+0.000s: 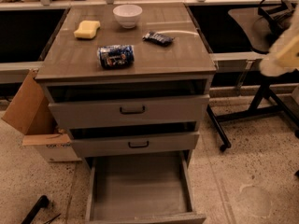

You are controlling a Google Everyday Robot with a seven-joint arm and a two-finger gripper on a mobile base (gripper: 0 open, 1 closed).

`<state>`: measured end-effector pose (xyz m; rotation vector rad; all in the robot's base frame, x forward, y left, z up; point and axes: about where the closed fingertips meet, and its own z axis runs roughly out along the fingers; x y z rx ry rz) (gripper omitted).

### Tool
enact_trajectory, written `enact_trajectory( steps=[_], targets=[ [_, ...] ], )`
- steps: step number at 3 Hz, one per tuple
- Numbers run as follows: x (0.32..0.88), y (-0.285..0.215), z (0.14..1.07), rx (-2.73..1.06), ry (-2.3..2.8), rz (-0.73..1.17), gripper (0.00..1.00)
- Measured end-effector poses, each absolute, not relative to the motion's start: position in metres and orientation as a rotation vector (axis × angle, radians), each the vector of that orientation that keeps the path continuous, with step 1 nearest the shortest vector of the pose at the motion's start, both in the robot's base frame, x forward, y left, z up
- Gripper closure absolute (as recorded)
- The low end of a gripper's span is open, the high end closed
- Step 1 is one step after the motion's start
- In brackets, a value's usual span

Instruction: Place pepsi can into bottom drawer

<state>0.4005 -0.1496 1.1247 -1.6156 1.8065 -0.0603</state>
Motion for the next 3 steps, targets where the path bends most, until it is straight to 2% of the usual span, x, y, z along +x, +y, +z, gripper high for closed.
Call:
enact_trajectory(
  steps=[1,2,3],
  targets=[
    [0.415,-0.138,1.094,-1.657,1.813,0.005,0.00],
    [0.415,-0.138,1.094,-1.657,1.813,0.005,0.00],
    [0.439,-0.133,1.070,-1.679,1.791,0.008,0.00]
  ],
)
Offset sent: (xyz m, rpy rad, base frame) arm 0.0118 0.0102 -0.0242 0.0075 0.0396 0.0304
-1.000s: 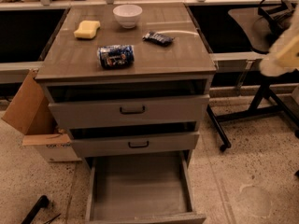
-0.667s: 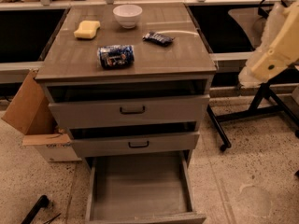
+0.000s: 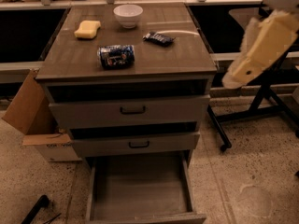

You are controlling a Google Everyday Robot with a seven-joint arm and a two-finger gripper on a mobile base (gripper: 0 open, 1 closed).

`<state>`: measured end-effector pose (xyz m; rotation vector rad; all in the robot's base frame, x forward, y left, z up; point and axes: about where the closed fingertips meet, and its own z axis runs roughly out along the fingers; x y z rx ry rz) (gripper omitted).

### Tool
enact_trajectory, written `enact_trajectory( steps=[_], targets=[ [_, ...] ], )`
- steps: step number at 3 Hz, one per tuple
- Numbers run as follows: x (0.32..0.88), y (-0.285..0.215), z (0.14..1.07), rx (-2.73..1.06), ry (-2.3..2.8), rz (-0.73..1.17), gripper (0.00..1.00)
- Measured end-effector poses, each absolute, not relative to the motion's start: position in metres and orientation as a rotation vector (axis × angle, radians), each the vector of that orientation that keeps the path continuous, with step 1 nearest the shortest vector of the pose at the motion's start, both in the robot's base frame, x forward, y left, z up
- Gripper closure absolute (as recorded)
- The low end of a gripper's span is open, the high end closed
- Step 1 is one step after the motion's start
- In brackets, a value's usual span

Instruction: Place pepsi can into bottom drawer

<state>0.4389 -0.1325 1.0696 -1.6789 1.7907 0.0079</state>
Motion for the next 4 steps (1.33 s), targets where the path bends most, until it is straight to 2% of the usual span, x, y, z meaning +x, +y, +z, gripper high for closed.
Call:
enact_trajectory(
  steps=[2,4],
  targets=[
    [0.517,-0.114,0.991,-1.745,1.736,0.068,0.00],
    [0.552,-0.097,0.980,-1.774,1.731,0.143,0.00]
  ],
)
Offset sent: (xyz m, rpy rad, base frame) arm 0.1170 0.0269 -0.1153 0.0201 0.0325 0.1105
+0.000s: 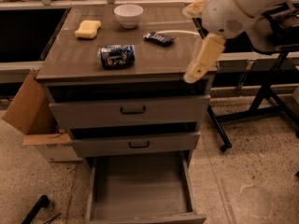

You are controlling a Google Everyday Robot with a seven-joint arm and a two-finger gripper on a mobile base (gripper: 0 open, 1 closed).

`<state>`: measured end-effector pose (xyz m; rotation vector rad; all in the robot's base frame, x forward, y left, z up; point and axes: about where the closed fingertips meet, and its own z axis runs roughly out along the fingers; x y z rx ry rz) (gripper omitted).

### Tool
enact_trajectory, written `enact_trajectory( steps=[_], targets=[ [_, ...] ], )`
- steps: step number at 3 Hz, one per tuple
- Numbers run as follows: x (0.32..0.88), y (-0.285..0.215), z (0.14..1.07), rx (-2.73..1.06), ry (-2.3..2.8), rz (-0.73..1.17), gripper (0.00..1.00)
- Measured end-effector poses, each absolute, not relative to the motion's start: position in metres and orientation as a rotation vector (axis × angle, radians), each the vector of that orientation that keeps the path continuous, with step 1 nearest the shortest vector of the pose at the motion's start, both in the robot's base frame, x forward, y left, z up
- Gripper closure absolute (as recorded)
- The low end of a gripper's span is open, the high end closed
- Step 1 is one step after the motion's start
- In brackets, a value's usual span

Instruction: Place pepsi can into bottom drawer

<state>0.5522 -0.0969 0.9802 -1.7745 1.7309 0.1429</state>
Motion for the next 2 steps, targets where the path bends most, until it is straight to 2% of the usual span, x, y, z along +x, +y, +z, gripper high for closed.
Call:
enact_trajectory(
  steps=[1,2],
  targets=[
    [0.596,-0.070,0.966,-1.808,1.730,0.218,0.00],
    [0.644,-0.020,0.936,-1.807,1.769,0.231,0.00]
  ],
)
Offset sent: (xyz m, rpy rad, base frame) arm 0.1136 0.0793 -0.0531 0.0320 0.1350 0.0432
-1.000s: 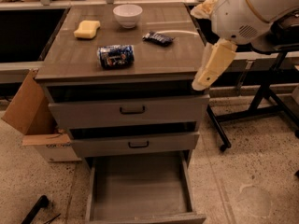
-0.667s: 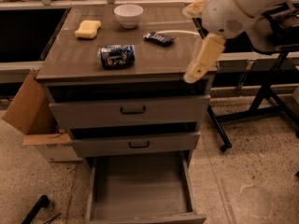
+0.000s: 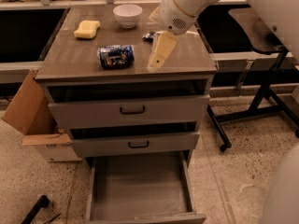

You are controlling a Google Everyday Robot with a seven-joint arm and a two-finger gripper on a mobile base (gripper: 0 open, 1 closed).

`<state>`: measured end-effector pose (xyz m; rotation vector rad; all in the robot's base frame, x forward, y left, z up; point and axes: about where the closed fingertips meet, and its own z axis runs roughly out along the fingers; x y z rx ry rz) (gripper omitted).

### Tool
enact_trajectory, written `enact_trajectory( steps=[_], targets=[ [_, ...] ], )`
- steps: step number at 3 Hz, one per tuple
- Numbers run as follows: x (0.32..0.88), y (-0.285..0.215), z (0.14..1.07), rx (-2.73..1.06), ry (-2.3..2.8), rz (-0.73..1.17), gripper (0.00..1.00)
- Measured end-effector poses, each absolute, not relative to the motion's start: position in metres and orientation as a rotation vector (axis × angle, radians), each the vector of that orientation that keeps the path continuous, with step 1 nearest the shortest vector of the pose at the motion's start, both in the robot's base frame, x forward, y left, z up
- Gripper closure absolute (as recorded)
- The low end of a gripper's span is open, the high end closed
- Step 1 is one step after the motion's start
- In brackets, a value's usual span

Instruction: Place pepsi can into bottom drawer

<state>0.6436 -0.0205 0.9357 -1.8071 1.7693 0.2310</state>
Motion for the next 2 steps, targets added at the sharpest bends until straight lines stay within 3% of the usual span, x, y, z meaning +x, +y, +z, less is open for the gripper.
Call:
enact_trajectory(
  steps=[2],
  targets=[
    [0.657,-0.006,0.929,-1.806,1.789,0.217,0.00]
  ],
)
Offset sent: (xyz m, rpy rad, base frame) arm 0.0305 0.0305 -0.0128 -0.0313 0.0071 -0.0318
